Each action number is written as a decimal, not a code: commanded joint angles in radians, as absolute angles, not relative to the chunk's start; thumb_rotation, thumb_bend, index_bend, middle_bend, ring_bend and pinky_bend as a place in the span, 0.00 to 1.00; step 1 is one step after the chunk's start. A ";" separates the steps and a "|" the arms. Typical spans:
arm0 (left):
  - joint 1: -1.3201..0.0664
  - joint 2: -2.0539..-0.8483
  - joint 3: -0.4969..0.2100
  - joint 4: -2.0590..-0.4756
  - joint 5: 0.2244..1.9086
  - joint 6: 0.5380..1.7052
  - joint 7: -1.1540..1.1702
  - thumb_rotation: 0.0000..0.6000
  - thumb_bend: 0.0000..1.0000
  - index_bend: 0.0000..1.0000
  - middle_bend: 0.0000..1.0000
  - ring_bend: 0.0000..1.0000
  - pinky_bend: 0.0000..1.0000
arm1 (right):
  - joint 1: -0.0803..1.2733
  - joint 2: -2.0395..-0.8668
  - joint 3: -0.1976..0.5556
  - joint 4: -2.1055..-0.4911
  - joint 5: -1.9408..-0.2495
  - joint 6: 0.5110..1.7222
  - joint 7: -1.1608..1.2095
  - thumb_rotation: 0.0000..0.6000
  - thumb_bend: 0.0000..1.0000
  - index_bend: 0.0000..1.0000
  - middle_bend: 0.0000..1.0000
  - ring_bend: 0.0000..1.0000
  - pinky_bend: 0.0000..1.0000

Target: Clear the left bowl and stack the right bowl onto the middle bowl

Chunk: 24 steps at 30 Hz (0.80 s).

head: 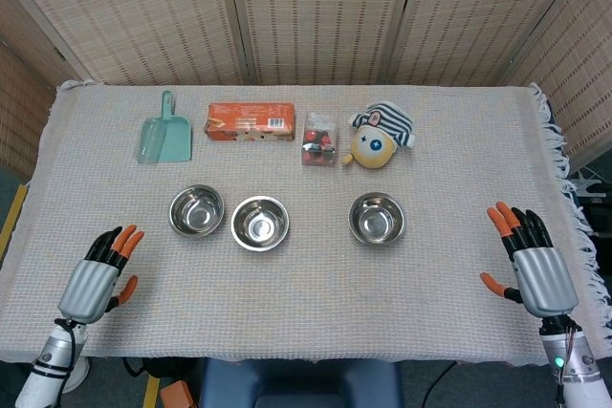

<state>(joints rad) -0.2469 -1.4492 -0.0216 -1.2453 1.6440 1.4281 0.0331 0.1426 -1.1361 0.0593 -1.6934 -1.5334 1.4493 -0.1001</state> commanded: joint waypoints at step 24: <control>-0.494 -1.927 -0.103 -0.573 1.598 1.298 0.016 1.00 0.44 0.34 0.02 0.01 0.10 | 0.154 -1.120 0.077 -1.701 -1.466 1.402 -0.087 1.00 0.07 0.00 0.00 0.00 0.00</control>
<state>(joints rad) -0.4743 -1.9039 -0.1022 -0.6061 1.6030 1.3093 0.0404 0.1529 -1.1207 0.0763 -1.7008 -1.4688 1.4041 -0.0859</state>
